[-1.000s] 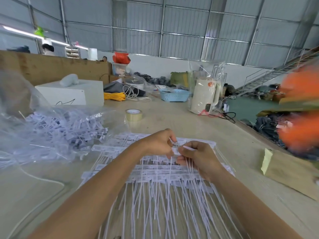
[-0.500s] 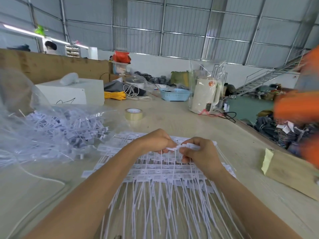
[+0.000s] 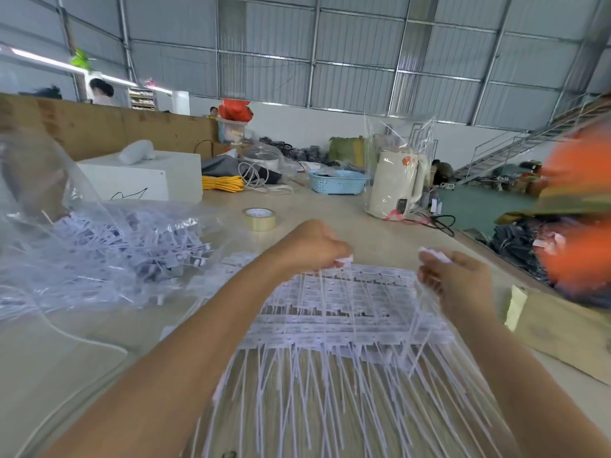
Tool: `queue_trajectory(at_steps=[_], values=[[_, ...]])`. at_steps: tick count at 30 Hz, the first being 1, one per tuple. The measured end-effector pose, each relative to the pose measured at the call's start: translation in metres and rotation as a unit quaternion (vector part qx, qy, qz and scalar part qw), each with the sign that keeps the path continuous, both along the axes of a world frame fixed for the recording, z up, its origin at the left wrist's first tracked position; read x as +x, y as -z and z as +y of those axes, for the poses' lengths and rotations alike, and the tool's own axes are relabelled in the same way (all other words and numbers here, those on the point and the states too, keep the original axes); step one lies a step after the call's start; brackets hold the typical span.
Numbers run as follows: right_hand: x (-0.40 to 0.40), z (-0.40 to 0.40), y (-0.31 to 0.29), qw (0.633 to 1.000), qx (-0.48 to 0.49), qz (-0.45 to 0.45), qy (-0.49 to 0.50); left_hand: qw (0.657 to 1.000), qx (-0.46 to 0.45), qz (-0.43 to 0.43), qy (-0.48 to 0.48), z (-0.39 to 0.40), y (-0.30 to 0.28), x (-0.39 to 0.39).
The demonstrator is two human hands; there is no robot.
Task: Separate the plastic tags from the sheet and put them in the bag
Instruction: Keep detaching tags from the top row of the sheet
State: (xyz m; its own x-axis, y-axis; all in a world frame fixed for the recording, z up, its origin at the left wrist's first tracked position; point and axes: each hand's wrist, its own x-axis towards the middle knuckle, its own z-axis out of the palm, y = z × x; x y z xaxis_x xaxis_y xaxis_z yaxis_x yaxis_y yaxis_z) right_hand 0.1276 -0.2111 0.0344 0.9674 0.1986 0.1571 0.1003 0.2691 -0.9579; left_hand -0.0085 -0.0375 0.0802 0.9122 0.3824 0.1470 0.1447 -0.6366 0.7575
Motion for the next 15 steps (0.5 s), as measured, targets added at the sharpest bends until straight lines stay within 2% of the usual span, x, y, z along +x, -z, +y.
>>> queue_trajectory(at_steps=[3, 5, 7, 9, 12, 14, 15], values=[[0.011, -0.012, -0.011, 0.992, 0.096, 0.071, -0.047, 0.989, 0.105, -0.107, 0.014, -0.018, -0.009, 0.001], [0.01, -0.011, -0.017, 0.974, 0.151, 0.128, -0.111, 0.981, 0.146, -0.128, 0.024, -0.03, -0.008, 0.005], [0.004, -0.007, -0.02, 0.954, 0.175, 0.17, -0.172, 0.976, 0.19, -0.106, 0.022, -0.036, 0.009, 0.016], [-0.008, -0.001, -0.023, 0.945, 0.17, 0.18, -0.213, 0.976, 0.212, -0.023, 0.037, -0.031, 0.034, 0.024], [-0.026, 0.013, -0.028, 0.95, 0.121, 0.125, -0.258, 0.968, 0.212, 0.122, 0.051, -0.019, 0.058, 0.027], [-0.034, 0.026, -0.03, 0.956, 0.096, 0.08, -0.265, 0.982, 0.162, 0.089, 0.028, -0.014, 0.052, 0.025], [-0.037, 0.034, -0.031, 0.96, 0.09, 0.069, -0.255, 0.996, 0.081, 0.044, 0.024, -0.014, 0.043, 0.024]])
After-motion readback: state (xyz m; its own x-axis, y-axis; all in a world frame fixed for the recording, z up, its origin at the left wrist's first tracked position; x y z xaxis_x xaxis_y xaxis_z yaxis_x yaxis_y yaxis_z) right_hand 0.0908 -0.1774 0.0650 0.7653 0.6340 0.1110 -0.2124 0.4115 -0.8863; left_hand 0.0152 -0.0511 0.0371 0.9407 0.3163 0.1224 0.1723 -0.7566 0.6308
